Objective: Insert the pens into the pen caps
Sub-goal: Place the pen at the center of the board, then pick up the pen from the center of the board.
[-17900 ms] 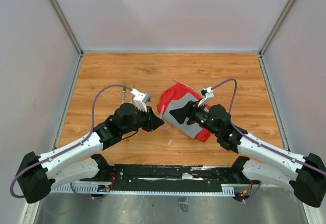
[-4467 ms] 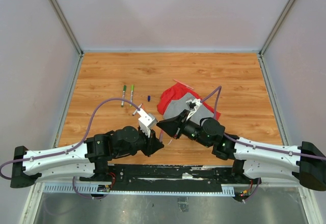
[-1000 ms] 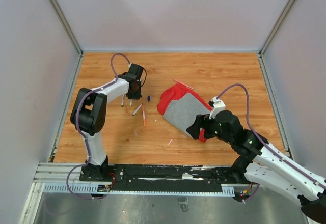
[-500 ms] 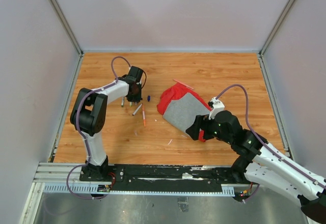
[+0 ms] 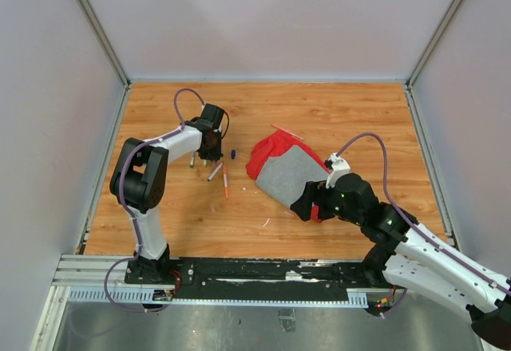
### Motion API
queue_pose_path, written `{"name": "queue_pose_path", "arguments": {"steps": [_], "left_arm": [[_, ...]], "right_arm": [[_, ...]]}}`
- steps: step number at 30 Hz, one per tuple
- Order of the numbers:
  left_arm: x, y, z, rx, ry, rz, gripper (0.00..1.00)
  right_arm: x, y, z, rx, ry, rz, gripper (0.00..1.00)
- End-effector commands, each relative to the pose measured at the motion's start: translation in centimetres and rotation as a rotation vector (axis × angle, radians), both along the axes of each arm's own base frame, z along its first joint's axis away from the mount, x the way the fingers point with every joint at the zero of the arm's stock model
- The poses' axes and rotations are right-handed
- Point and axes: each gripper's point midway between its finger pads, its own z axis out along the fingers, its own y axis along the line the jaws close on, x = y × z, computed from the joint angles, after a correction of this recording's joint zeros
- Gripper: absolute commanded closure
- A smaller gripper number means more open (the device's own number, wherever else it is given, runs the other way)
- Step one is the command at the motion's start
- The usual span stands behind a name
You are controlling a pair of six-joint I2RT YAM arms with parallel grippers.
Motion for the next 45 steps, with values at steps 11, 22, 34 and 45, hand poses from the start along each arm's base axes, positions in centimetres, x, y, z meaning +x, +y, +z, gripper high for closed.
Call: {"name": "queue_pose_path", "arguments": {"steps": [11,22,34,45], "left_arm": [[-1.1,-0.7,-1.4,-0.027,0.053,-0.02,0.79],[-1.3,-3.0,-1.5,-0.034,0.057,-0.052,0.79],[-0.9,-2.8,0.0,-0.033,0.02,-0.046,0.69],[0.3,-3.1,7.3,-0.078,-0.147,-0.058,0.58]], "right_arm": [[0.3,-0.1,-0.2,0.018,0.011,-0.02,0.14],[0.2,0.0,-0.3,0.025,0.013,-0.016,0.14],[0.3,0.1,-0.2,0.027,0.015,-0.011,0.13],[0.5,-0.1,-0.2,0.005,0.006,-0.017,0.13]]}}
